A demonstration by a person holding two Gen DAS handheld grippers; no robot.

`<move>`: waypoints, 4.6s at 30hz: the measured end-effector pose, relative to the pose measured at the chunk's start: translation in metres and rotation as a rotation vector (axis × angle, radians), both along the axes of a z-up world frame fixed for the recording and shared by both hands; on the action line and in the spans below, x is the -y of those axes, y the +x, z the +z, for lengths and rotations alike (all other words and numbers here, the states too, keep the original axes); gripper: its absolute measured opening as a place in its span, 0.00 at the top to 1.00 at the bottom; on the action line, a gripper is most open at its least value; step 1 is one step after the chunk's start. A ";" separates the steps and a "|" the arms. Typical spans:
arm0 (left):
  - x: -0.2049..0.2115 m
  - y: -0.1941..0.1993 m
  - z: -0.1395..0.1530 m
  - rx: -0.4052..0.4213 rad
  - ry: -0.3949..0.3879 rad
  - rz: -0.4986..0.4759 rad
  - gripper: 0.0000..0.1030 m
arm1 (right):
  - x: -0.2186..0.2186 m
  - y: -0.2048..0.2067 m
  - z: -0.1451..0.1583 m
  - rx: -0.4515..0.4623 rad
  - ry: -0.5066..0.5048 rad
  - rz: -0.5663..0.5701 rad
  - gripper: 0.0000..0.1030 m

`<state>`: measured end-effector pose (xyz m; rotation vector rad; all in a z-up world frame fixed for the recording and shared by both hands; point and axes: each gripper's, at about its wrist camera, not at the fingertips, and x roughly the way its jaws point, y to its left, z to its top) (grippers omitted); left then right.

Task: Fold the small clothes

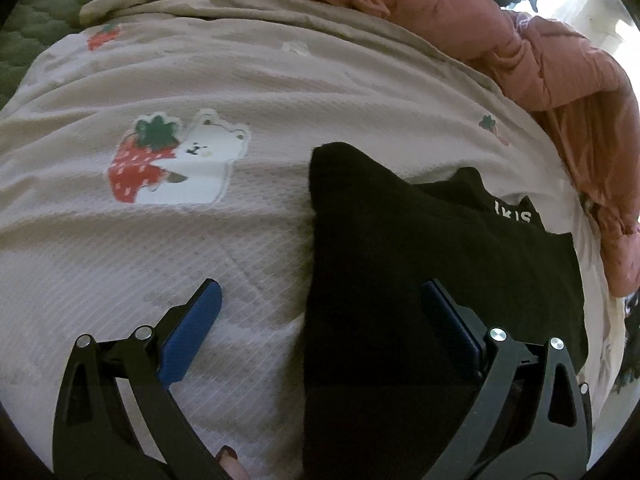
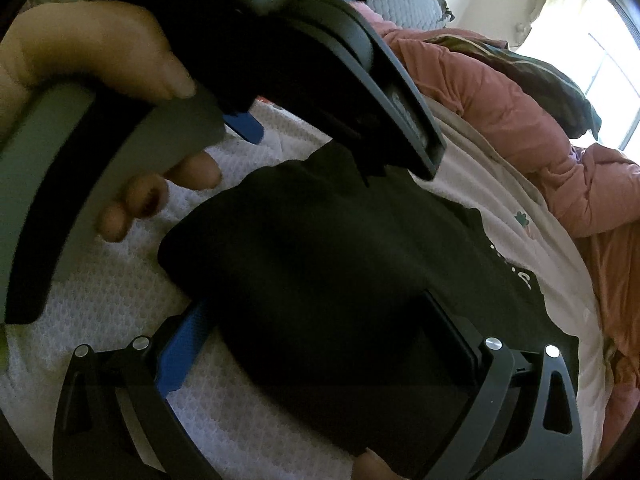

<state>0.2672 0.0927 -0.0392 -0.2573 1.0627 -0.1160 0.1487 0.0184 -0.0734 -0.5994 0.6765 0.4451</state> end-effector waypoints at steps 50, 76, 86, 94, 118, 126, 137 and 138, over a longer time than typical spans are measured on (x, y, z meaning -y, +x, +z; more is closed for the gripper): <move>0.166 -0.009 0.095 0.038 -0.143 -0.208 0.88 | 0.199 -0.029 0.083 0.020 0.636 -0.265 0.88; 0.201 -0.023 0.059 0.062 -0.063 -0.163 0.45 | 0.339 -0.035 0.027 -0.207 0.873 -0.516 0.81; 0.186 -0.034 0.029 0.058 -0.045 -0.176 0.45 | 0.358 -0.012 0.061 -0.281 0.900 -0.408 0.16; 0.181 -0.037 0.023 0.059 -0.071 -0.201 0.45 | 0.360 0.074 0.031 -0.612 0.963 -0.430 0.15; 0.182 -0.045 0.043 0.082 -0.127 -0.255 0.44 | 0.301 0.070 0.103 -0.320 0.730 -0.203 0.80; 0.221 -0.056 0.049 0.075 -0.109 -0.353 0.43 | 0.347 0.068 0.088 -0.302 0.722 -0.296 0.80; 0.233 -0.058 0.019 0.009 -0.043 -0.369 0.35 | 0.397 0.056 0.044 -0.356 0.798 -0.430 0.44; 0.233 -0.058 0.018 0.007 -0.048 -0.368 0.35 | 0.400 0.050 0.045 -0.348 0.805 -0.431 0.44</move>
